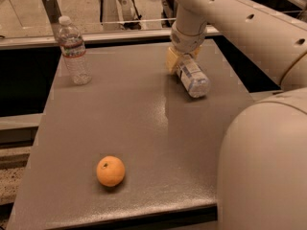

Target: Place blue plastic bottle upright

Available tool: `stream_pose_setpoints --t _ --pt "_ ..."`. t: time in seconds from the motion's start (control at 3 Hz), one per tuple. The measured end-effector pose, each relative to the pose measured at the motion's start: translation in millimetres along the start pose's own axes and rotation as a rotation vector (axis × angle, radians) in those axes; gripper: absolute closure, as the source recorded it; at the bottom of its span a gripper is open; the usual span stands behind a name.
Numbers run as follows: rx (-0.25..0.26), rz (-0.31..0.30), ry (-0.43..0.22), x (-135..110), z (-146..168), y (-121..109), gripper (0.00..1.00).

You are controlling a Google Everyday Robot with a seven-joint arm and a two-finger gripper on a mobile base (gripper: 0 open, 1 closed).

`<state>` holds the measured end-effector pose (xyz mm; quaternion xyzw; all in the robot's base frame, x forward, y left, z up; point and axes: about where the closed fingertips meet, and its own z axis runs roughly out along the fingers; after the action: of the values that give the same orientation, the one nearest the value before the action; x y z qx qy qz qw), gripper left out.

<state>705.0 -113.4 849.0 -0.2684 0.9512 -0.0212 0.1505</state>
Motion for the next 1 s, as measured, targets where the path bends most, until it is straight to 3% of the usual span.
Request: stream_pose_setpoints --t 0.33,0.67,1.0 --pt "-0.035 -0.057 -0.095 -13 -24 4 0.87" --pt "-0.107 -0.149 -0.223 -28 -57 10 1.00" --pt "-0.213 -0.263 -0.392 -38 -93 23 1.00"
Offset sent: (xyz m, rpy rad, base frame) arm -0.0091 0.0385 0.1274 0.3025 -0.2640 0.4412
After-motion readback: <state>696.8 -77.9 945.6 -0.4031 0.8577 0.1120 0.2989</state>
